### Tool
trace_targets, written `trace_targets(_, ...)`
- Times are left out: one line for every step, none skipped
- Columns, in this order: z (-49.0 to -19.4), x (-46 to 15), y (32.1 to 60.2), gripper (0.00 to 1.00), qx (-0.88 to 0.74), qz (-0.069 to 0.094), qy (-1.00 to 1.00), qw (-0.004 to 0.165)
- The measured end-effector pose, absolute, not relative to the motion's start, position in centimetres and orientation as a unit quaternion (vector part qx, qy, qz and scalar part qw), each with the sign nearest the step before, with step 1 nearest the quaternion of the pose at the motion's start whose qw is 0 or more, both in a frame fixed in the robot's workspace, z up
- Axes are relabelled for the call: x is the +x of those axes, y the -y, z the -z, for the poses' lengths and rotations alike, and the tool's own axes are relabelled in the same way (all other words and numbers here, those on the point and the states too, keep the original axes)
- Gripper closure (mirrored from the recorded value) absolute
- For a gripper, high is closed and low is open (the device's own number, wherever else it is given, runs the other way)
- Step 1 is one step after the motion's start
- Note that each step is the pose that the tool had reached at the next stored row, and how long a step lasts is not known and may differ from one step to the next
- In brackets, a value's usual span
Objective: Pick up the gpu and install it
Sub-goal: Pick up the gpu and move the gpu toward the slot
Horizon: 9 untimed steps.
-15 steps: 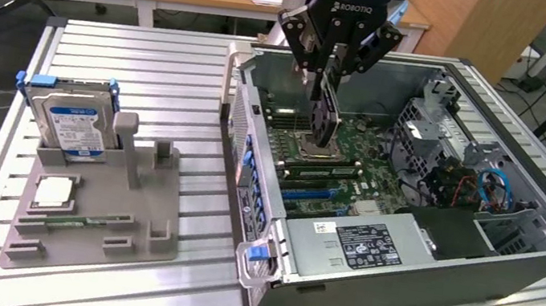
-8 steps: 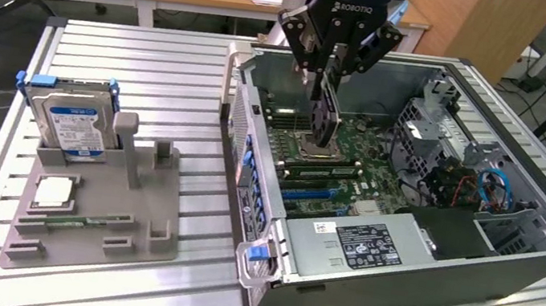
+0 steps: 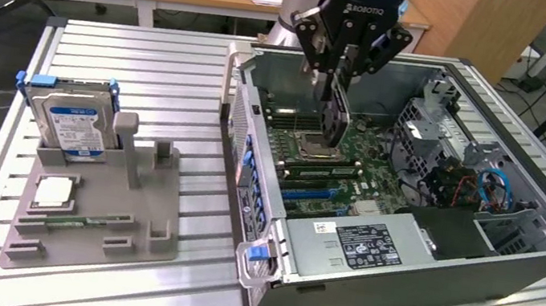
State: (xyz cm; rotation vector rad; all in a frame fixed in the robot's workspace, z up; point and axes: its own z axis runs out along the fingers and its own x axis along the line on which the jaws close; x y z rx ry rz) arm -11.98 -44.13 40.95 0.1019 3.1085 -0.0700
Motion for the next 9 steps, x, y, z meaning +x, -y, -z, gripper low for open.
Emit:
trace_targets(-40.95, -11.80, 44.13, 0.74, 0.033, 0.022, -0.999, 0.015)
trace_targets(-40.95, -11.64, 44.13, 0.74, 0.033, 0.022, -0.999, 0.015)
trace_targets(-40.95, -11.55, 44.14, 0.74, 0.033, 0.022, -0.999, 0.015)
trace_targets(-40.95, -11.51, 44.14, 0.74, 0.033, 0.022, -0.999, 0.015)
trace_targets(-40.95, -11.48, 44.14, 0.74, 0.033, 0.022, -0.999, 0.015)
trace_targets(-40.95, -11.45, 44.13, 0.74, 0.033, 0.022, -0.999, 0.015)
trace_targets(-40.95, -11.44, 44.13, 0.74, 0.033, 0.022, -0.999, 0.015)
trace_targets(-40.95, -11.44, 44.13, 0.74, 0.033, 0.022, -0.999, 0.015)
trace_targets(-40.95, -11.44, 44.13, 0.74, 0.033, 0.022, -0.999, 0.015)
